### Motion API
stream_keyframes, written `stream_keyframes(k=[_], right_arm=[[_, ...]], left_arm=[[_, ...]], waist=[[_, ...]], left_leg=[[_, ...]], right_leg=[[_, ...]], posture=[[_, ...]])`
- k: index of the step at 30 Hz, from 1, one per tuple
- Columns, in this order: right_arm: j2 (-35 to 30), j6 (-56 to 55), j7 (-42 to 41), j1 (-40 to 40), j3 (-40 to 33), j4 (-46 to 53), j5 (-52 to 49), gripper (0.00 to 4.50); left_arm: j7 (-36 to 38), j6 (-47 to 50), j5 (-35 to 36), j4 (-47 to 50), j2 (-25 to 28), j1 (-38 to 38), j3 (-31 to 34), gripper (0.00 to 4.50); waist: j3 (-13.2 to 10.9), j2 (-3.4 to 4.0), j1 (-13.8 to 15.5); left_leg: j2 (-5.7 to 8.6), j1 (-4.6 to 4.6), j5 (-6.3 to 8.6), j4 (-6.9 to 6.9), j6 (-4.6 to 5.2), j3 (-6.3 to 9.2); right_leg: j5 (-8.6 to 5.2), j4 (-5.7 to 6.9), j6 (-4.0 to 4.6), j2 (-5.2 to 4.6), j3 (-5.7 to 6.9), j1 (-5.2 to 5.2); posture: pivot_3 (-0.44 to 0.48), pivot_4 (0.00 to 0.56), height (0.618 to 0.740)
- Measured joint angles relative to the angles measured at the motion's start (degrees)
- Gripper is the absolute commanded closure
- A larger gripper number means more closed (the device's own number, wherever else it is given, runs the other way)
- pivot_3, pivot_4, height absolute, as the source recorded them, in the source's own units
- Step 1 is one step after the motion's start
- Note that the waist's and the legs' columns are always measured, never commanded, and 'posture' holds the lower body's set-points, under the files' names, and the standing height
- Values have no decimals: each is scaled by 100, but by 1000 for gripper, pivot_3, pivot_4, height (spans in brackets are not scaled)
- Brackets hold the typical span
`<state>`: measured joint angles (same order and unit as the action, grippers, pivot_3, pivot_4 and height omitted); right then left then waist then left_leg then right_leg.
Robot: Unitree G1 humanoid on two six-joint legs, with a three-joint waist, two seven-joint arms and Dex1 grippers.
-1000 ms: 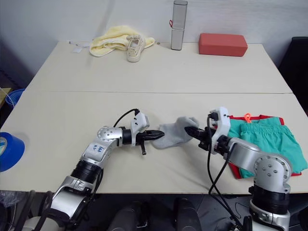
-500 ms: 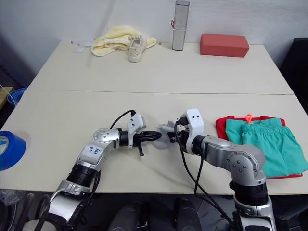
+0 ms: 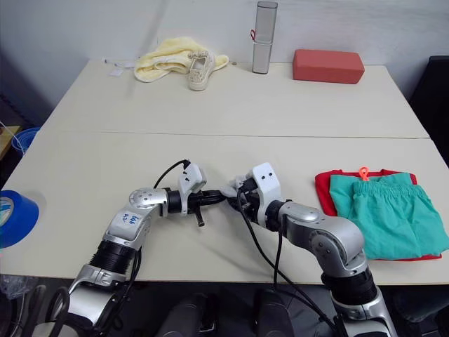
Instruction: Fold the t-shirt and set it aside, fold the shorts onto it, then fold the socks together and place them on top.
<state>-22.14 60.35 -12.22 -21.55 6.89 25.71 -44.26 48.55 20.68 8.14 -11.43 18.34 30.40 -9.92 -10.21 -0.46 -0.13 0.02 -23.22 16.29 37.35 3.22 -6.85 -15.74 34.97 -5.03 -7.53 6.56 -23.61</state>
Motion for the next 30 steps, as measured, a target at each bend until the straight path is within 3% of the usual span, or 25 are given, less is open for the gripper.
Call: stream_keyframes(k=[1,8,12,20,23,30], right_arm=[[-43,-64,-303,35,-18,-7,-61,1248],[-654,-793,-1703,205,-138,-503,114,1248],[-639,-1256,-2426,138,-621,-1049,-13,1248],[13,-1088,-2698,-55,-1465,-1596,-1076,1248],[62,-1247,-2547,-164,-1419,-1854,-810,1248],[119,-2363,-2776,21,-204,-2158,823,3648]], left_arm=[[-20,7,4,-2,0,-1,0,4500],[-34,8,30,-26,0,-3,-2,4500],[-30,-2,48,-29,40,-11,2,4500],[-20,-28,91,31,186,-141,80,4500],[30,-59,126,108,272,-229,106,4500],[146,-73,334,334,442,-435,302,4500]], waist=[[0,0,0],[-1,-1,10],[-1,-2,16],[-1,-2,7],[-1,-1,1],[-1,-1,-8]], left_leg=[[0,0,1,0,1,0],[1,0,3,3,5,1],[1,0,2,4,4,1],[0,1,1,1,1,5],[0,1,2,1,-2,5],[0,0,3,-3,-8,2]], right_leg=[[0,0,0,0,0,0],[0,-7,-1,-1,2,2],[1,-7,-1,-1,3,2],[1,-2,-1,-2,4,3],[1,-2,-1,-3,3,1],[0,-3,0,0,2,-3]], posture=[[0,150,740],[0,150,740],[0,150,740],[0,150,740],[0,150,740],[0,150,740]])
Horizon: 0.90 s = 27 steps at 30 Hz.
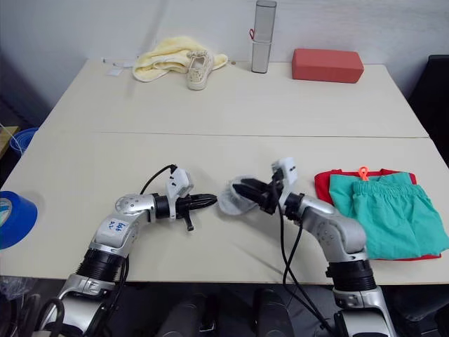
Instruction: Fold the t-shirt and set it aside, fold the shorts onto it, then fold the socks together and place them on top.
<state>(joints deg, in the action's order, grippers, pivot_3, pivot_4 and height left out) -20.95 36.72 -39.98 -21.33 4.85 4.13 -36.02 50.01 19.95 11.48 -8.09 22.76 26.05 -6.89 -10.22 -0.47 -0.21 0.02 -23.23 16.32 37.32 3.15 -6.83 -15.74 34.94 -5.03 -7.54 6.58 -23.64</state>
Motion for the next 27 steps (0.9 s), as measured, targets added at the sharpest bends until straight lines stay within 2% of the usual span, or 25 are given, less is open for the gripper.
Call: stream_keyframes(k=[2,3,6,8,13,17,20,27], right_arm=[[2,-407,-129,68,298,-75,440,4366],[-14,-644,-168,72,437,-150,677,4440],[-57,-1446,-226,90,651,-340,1300,4440],[22,-1571,-241,149,539,-363,1300,4440],[86,-1350,-558,375,-114,90,475,4440],[-372,-992,-875,539,-732,851,-264,4440],[-790,-1052,-1065,738,-937,885,-183,4440],[-660,-1510,-1356,494,-425,438,431,4440]], left_arm=[[-11,1,69,63,46,11,135,4500],[-18,2,83,62,85,23,182,4500],[-29,3,133,59,199,103,322,4500],[-19,4,168,58,254,201,385,4500],[142,1,308,68,270,302,412,4500],[404,-36,513,193,242,290,411,4500],[446,-118,656,334,-9,335,408,4500],[199,-154,596,164,-577,946,213,4500]], waist=[[0,0,-1],[0,0,-1],[0,0,7],[0,-1,16],[-1,-1,10],[-1,0,25],[-2,-2,50],[-2,-3,20]], left_leg=[[1,0,0,3,1,-1],[1,0,0,5,0,-1],[2,3,0,7,0,-1],[2,2,0,8,-1,1],[1,1,0,5,-1,2],[1,1,1,6,0,4],[4,2,3,8,1,7],[3,5,-3,10,-1,-1]], right_leg=[[0,1,0,-1,-1,2],[0,2,0,-1,0,2],[0,4,-1,-1,0,5],[1,4,-1,-2,1,6],[1,2,-1,-1,1,5],[1,-3,-1,-3,2,7],[2,-15,-3,-6,5,14],[2,5,-3,4,4,10]], posture=[[0,150,740],[0,150,740],[0,150,740],[0,150,740],[0,150,740],[0,150,740],[0,150,740],[0,150,740]])
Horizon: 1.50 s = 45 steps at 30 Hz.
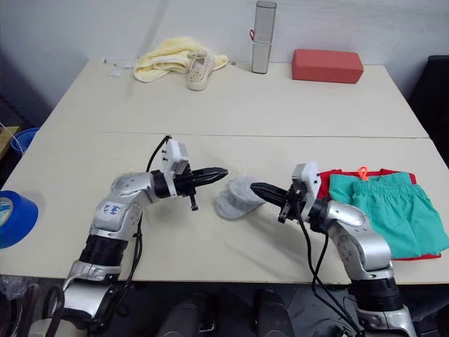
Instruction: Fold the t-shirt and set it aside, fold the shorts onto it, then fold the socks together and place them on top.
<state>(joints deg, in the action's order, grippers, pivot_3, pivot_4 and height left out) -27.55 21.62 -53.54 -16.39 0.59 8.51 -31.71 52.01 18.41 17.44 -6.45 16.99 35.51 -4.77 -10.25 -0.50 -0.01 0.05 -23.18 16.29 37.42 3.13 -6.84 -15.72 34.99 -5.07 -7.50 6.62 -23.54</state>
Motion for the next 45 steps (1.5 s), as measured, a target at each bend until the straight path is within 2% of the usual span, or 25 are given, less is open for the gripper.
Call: stream_keyframes(k=[5,11,17,23,28,31,34,40,45], right_arm=[[-75,-375,-148,-37,496,-373,715,4440],[195,-660,177,-143,908,-591,1396,4440],[347,-1086,415,-187,1065,-826,1888,4440],[289,-1142,43,54,937,-659,1537,4440],[32,-751,-291,147,226,-522,678,4440],[166,-604,-166,-76,-76,-608,459,4440],[459,-574,74,-290,-60,-666,470,4440],[615,-732,344,-235,225,-953,947,4440],[731,-898,561,-172,310,-1154,1163,4440]], left_arm=[[-154,-79,-256,-527,-251,130,-317,4500],[-177,-205,-406,-591,-436,131,-554,4500],[-243,-116,-696,-576,-246,-200,-814,4500],[-513,-77,-872,-567,-208,-354,-801,4500],[-518,-373,-854,-532,-175,-571,-716,4500],[-379,-609,-798,-516,-107,-661,-662,4500],[-328,-688,-701,-451,-140,-689,-641,4500],[-268,-796,-498,-47,-257,-768,-533,4500],[-445,-713,-653,-74,-290,-893,-692,4500]], waist=[[-2,-3,20],[-2,-3,4],[-1,-2,-5],[-1,-2,4],[-1,-2,3],[-1,-1,-25],[-1,-1,-12],[-1,-1,6],[-1,-1,-7]], left_leg=[[3,-7,-1,17,9,-2],[0,-7,0,23,8,0],[0,-4,-1,26,7,1],[0,-4,3,29,7,6],[-2,0,5,29,5,9],[-9,3,12,28,-7,8],[-11,2,12,26,-10,8],[-2,-5,16,33,5,5],[-3,-4,17,33,5,5]], right_leg=[[2,0,-4,-2,2,3],[2,1,-3,-2,0,4],[2,3,-3,-1,-2,4],[2,0,-3,-7,-1,8],[2,-8,-3,-9,-1,9],[-2,-9,3,-4,-3,5],[-5,0,8,-3,1,0],[1,4,-1,-9,1,7],[1,6,-1,-4,1,6]], posture=[[0,150,740],[0,150,740],[0,150,740],[0,150,740],[0,150,740],[0,150,740],[0,150,740],[0,150,740],[0,150,740]])
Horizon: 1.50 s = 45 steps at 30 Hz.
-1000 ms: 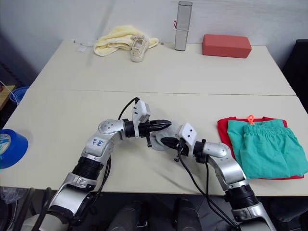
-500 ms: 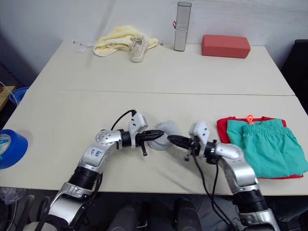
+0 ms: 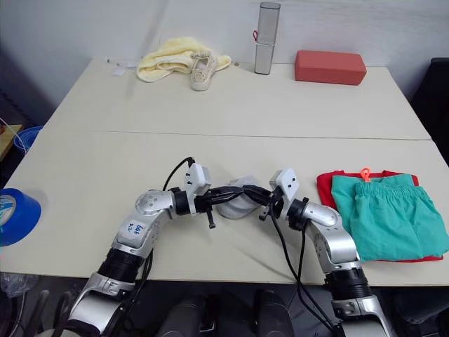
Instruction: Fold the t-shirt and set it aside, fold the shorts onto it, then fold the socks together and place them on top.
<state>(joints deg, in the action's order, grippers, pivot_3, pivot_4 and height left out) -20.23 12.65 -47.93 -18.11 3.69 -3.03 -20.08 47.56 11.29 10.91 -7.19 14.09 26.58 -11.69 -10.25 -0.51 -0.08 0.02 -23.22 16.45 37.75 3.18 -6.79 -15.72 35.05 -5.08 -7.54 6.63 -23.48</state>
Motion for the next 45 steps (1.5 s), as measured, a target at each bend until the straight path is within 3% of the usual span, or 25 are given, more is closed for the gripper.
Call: stream_keyframes(k=[10,14,18,22,32,38,45], right_arm=[[-173,134,60,190,-360,-3,-206,4440],[-358,301,68,292,-687,-18,-347,4440],[-603,1140,-280,392,-998,284,-1185,4440],[-1276,2564,-427,30,-1331,354,-1992,3563],[-1846,4905,-622,-1597,-772,-1000,-2180,129],[-1625,5492,-816,-2296,-70,-1697,-1908,31],[-1033,5473,-832,-2839,50,-2319,-1579,31]], left_arm=[[-269,131,-188,-214,141,-52,42,4500],[-109,-30,0,-214,197,-174,209,4500],[114,-115,410,-20,219,-236,481,4500],[309,-111,592,195,453,-35,708,4500],[479,-158,442,-173,323,334,368,4500],[462,-256,-36,-530,310,454,-21,4500],[291,-368,-273,-609,424,308,35,4500]], waist=[[1,1,1],[1,1,-3],[-2,5,-1],[-2,5,3],[-1,6,5],[-1,6,0],[2,8,-52]], left_leg=[[0,4,1,1,1,1],[-2,4,2,1,-1,1],[-5,2,3,1,0,2],[-4,2,5,7,4,5],[-3,-4,8,9,7,1],[-4,-6,7,11,7,-2],[-10,-3,9,13,4,-3]], right_leg=[[0,-5,0,-4,-2,3],[-1,-8,1,-4,-3,1],[-1,-9,2,-4,-4,-2],[-1,-16,2,-9,-4,0],[-1,-21,2,-8,0,-2],[-1,-16,2,-4,1,-4],[-1,-1,2,-1,-2,-3]], posture=[[0,150,740],[0,150,740],[0,150,740],[0,150,740],[0,150,740],[0,150,740],[0,150,740]])
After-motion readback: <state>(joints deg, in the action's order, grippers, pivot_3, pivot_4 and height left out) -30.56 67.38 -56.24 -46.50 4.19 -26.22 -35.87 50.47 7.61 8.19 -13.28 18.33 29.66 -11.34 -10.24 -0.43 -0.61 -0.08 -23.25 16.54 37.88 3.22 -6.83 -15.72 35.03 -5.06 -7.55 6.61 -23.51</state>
